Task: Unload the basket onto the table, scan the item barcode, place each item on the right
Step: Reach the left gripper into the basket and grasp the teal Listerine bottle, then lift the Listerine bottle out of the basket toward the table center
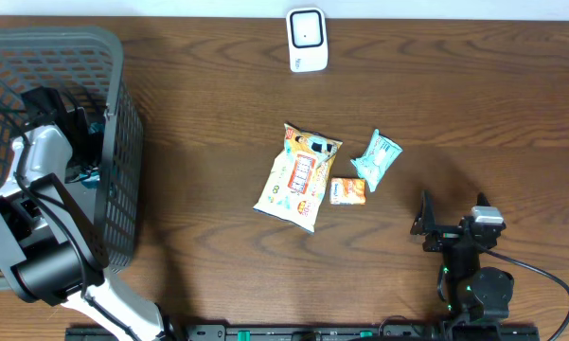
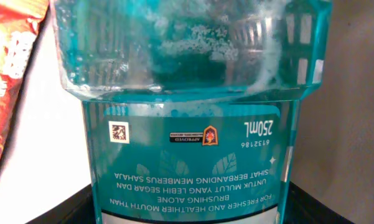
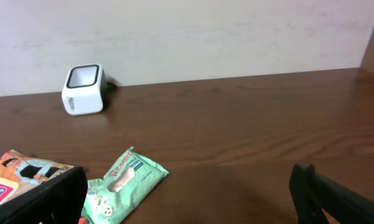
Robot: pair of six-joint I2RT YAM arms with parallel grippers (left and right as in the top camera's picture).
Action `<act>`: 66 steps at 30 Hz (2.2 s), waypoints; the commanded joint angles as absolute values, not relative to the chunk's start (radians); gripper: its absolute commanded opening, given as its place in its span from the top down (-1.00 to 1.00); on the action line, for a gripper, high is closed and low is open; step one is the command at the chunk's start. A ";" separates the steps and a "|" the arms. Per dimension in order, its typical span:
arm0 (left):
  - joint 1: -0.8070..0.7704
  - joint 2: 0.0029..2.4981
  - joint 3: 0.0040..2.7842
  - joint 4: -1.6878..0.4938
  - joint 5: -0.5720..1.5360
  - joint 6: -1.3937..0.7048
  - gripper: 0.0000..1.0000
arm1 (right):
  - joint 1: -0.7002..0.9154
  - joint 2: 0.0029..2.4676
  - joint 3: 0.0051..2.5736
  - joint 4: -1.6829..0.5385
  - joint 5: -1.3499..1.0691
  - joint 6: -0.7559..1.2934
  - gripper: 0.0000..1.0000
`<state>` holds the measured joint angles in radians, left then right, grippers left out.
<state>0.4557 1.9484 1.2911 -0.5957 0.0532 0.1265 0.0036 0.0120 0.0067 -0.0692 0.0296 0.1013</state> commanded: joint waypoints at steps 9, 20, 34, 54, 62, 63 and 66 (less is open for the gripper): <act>0.450 2.071 1.249 -0.645 -0.065 0.080 -0.08 | -0.015 0.006 0.006 -0.072 0.027 0.092 -0.99; 0.450 1.755 1.272 -0.629 -0.065 0.055 -0.07 | -0.015 0.006 0.006 -0.072 0.027 0.092 -0.99; 0.450 1.349 1.272 -0.577 -0.065 -0.013 -0.07 | -0.015 0.006 0.006 -0.072 0.028 0.092 -0.99; 0.401 0.936 1.272 -0.544 0.202 -0.269 -0.06 | -0.015 0.006 0.006 -0.072 0.028 0.092 -0.99; 0.200 0.951 1.272 -0.559 0.277 -0.316 -0.05 | -0.015 0.006 0.006 -0.072 0.027 0.092 -0.98; 0.171 0.956 1.272 -0.564 0.277 -0.316 -0.05 | -0.015 0.006 0.006 -0.072 0.027 0.092 -0.98; 0.071 0.981 1.272 -0.574 0.277 -0.316 -0.05 | -0.015 0.006 0.006 -0.072 0.028 0.092 -0.99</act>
<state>0.1444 0.9680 1.2507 -0.5827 0.2440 -0.2966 0.0036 0.0120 0.0067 -0.0689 0.0299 0.1013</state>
